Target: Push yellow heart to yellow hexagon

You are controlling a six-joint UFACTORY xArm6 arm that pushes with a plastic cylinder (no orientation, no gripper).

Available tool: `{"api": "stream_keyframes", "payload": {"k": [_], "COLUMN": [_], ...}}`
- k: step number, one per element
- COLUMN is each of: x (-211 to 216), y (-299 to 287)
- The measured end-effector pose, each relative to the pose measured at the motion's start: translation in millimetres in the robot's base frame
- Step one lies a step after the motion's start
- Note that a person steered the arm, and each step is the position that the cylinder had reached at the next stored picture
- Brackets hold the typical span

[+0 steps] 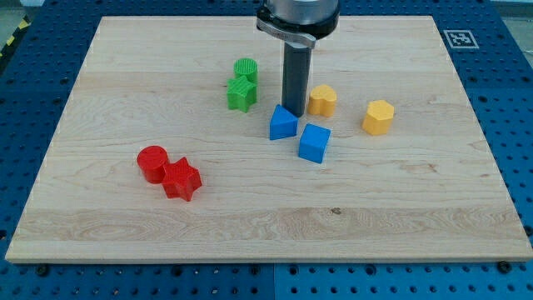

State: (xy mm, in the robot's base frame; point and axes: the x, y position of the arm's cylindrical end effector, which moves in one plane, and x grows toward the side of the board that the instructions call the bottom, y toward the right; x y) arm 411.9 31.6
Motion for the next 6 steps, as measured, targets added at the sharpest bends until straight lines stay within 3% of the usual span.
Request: {"api": "stream_keyframes", "payload": {"k": [1, 5, 6], "x": [-24.0, -3.2, -1.3], "y": [-0.7, 75.8, 60.3]}}
